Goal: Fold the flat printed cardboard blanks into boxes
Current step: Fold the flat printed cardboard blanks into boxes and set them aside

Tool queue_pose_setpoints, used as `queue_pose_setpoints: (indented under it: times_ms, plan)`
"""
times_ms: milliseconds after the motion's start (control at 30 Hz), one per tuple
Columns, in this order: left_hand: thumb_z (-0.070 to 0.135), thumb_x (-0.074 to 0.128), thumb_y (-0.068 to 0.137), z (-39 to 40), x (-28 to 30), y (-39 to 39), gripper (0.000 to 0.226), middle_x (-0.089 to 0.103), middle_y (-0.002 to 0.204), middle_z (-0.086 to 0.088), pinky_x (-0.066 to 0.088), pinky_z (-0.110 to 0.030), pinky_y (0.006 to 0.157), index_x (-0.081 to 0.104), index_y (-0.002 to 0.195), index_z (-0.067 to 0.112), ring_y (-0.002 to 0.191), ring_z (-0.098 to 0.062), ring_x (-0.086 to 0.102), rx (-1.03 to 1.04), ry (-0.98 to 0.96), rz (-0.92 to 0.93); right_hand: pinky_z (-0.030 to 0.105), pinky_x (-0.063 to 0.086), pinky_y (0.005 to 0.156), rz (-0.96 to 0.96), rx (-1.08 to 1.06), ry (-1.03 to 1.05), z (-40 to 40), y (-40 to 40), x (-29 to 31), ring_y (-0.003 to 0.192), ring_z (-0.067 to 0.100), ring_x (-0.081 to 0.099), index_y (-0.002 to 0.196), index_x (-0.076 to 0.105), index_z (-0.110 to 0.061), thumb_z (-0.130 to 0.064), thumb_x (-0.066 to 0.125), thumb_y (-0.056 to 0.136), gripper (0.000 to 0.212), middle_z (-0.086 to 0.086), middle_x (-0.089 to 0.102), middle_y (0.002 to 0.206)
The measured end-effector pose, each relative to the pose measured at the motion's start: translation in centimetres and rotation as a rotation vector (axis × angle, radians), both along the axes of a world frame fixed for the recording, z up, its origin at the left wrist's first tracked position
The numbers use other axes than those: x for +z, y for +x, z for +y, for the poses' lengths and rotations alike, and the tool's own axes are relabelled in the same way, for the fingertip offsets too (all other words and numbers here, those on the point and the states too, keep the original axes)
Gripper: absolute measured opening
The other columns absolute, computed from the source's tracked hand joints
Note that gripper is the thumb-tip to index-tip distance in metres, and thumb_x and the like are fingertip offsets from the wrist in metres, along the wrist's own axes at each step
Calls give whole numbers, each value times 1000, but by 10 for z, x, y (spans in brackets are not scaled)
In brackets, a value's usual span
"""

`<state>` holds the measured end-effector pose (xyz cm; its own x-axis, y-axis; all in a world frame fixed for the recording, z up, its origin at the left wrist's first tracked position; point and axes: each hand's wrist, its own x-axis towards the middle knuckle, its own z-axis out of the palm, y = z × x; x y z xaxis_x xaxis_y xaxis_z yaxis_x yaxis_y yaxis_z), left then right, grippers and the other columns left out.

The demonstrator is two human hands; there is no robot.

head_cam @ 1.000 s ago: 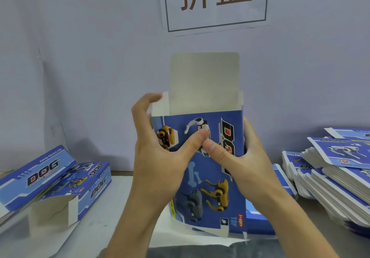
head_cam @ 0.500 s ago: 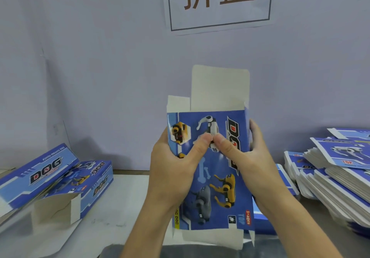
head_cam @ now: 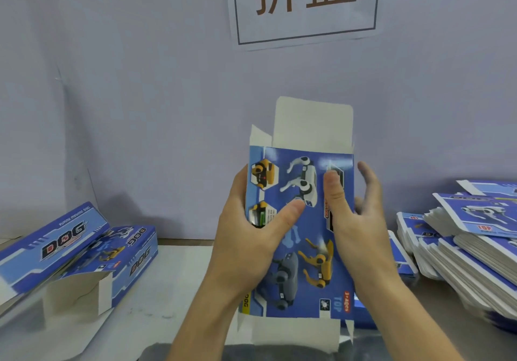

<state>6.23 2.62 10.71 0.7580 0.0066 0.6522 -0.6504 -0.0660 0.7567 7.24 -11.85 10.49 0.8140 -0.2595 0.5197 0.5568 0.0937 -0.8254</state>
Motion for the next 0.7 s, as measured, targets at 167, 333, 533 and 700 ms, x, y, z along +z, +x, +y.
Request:
queue_pose_setpoints:
  times_ms: [167,333,533,700]
  plan:
    - [36,76,80,-3,2,-1,70,70,118,18,58,-24,88,42,142,33,108,-5,69,-5,64,3,1,47,62,-101,9,-54,-9,0,2,94,-29,53,132,40,-59,-60,56,79,55,-32,61,114]
    - [53,83,65,4,8,-3,68,72,104,9,61,-28,74,46,121,41,97,-16,73,54,-91,55,-3,41,78,-148,65,-217,-10,-8,9,121,-28,38,131,35,-69,-64,53,82,53,-52,45,126]
    - [52,85,72,1,9,-4,70,70,98,27,60,-22,68,36,123,51,88,-5,73,197,-152,-127,-9,36,67,-189,73,-268,4,-11,9,101,-37,40,133,30,-58,-51,55,86,54,-60,49,95]
    - [48,84,75,-2,8,-1,83,66,123,21,60,-45,88,35,143,44,110,-5,68,187,-131,-128,-6,40,67,-136,49,-229,-1,-6,6,110,-30,42,141,30,-61,-62,55,79,67,-46,55,108]
